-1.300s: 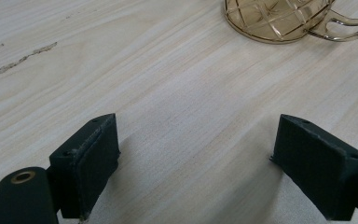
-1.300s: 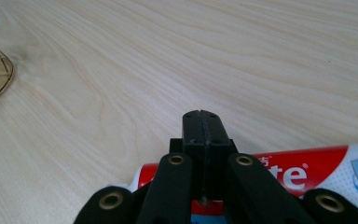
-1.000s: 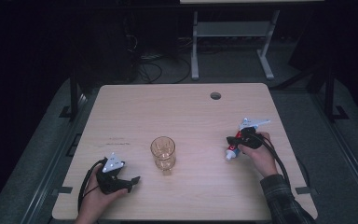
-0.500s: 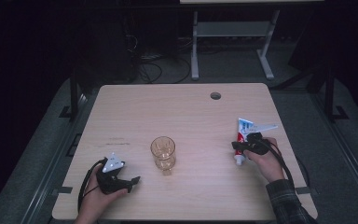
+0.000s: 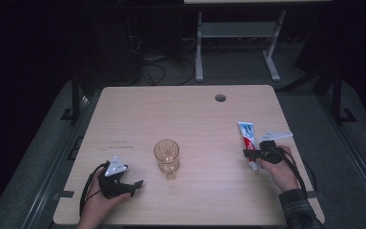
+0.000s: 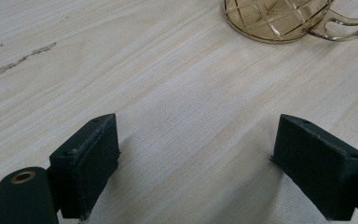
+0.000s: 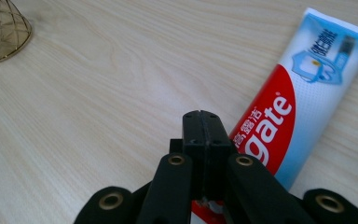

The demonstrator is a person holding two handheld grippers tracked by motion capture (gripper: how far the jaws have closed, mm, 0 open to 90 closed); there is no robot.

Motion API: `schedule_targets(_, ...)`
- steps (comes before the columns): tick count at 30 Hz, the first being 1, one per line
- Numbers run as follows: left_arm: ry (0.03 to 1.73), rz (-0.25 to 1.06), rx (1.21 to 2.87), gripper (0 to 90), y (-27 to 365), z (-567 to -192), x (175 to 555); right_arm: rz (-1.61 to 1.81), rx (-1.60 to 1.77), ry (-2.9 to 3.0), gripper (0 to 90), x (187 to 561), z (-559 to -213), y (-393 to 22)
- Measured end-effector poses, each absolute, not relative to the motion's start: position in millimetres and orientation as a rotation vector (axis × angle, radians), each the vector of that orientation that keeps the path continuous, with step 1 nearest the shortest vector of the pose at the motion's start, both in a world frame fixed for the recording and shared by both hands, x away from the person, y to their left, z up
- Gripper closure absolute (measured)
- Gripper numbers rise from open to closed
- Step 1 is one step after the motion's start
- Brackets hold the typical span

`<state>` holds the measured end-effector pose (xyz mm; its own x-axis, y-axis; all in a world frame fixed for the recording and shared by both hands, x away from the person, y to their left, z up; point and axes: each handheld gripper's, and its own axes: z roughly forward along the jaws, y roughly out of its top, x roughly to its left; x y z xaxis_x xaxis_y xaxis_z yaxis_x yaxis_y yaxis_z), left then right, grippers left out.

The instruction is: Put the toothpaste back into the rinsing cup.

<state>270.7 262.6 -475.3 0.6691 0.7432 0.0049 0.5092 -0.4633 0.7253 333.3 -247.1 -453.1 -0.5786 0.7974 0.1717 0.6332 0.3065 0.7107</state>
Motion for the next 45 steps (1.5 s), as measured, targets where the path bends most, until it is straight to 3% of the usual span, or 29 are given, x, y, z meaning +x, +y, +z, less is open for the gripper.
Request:
schedule_targets(15, 0.961, 0.42, 2.163, 13.0, 263, -475, 271, 1.105, 1.353, 2.341, 89.3, 322, -456, -268)
schedule_targets(22, 0.961, 0.42, 2.164, 13.0, 263, -475, 271, 1.137, 1.338, 2.32, 77.6, 321, -447, -269)
schedule_targets(33, 0.962, 0.419, 2.165, 13.0, 263, -475, 271, 1.13, 1.374, 2.271, 48.8, 328, -433, -272)
schedule_targets(45, 0.962, 0.419, 2.165, 13.0, 263, -475, 271, 1.07, 1.402, 2.267, 41.7, 349, -427, -270)
